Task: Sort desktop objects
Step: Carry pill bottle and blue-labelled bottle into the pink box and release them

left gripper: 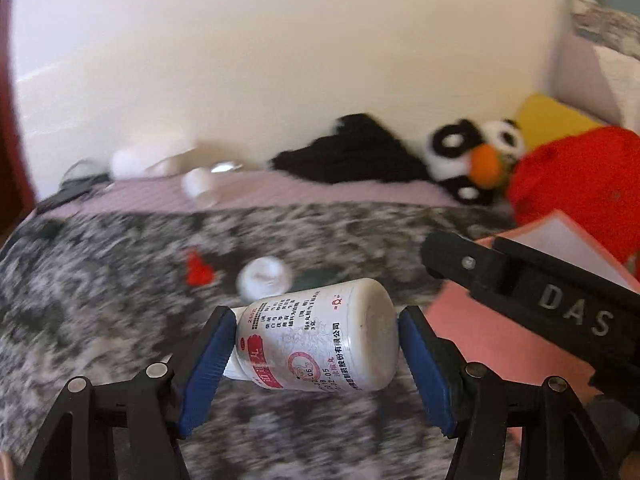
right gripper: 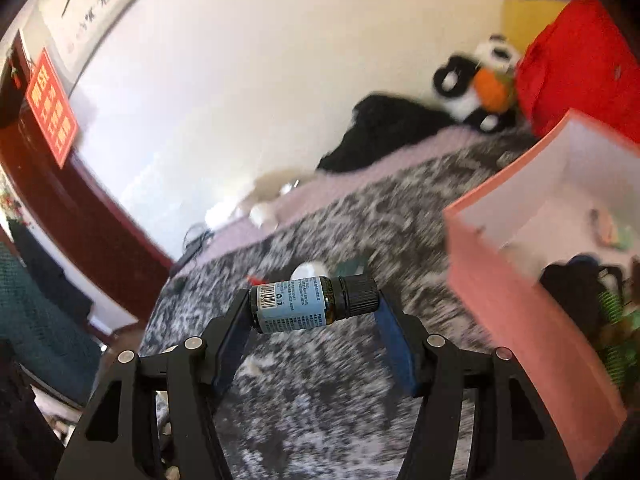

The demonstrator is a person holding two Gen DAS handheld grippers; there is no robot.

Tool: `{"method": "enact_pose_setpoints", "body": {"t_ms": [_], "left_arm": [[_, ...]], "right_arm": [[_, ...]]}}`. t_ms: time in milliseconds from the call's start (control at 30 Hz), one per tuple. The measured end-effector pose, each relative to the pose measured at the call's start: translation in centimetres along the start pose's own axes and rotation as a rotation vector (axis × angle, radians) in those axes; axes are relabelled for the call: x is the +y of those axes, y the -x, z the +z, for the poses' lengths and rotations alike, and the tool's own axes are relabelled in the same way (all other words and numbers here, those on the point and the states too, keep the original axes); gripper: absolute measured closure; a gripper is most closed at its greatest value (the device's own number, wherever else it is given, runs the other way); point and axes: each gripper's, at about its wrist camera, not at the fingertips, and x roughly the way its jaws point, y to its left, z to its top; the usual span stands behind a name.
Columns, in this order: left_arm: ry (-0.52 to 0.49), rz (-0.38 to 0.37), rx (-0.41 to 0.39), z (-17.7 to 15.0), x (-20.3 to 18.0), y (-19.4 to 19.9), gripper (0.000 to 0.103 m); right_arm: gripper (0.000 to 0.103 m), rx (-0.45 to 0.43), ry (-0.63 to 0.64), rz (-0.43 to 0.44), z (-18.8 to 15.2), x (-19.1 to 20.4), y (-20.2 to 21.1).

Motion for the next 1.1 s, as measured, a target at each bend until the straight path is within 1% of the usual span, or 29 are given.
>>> {"method": "enact_pose_setpoints", "body": {"t_ms": [100,233,400,533,667,733,800,900,1100], "left_arm": [[-0.023,-0.069,0.001,0.5,-3.3,-0.5,0.032],[-0.039,-0.146,0.008,0.9,-7.3,-1.3,0.032],[-0.082,-0.233,0.037,1.1,-12.3,-3.1,0.032],[-0.096,-0.304,0.069,0.6,-16.1,-4.5,0.032],[-0.150,-0.313,0.073,-0.2,-18.9,-4.8,0.032],[-0.166,-0.332,0.083,-0.5,-19.8,-5.0,0.032],[-0.175,-0.333,0.094,-0.9,-20.3,-5.3,0.032],[-0.186,-0.332,0.108,-1.4,-21.0,-5.6,0.032],[-0.177,-0.326,0.117,-1.5,-21.0,-5.9,0.032]], "right_arm": [[0.038,-0.048,-0.010,-0.065,1.0,-2.0,1.8],[0.038,-0.070,-0.046,-0.128,2.0,-5.4,3.9],[0.038,-0.100,-0.099,-0.213,2.7,-10.6,7.0],[0.038,-0.111,-0.140,-0.288,2.7,-14.6,9.3],[0.038,-0.115,-0.152,-0.344,2.8,-17.1,10.8],[0.038,-0.118,-0.148,-0.365,2.8,-18.1,11.5],[0.038,-0.119,-0.144,-0.382,2.7,-18.6,11.9],[0.038,-0.115,-0.152,-0.382,2.7,-19.2,12.0],[0.037,-0.115,-0.150,-0.371,2.7,-19.1,11.5]]}}
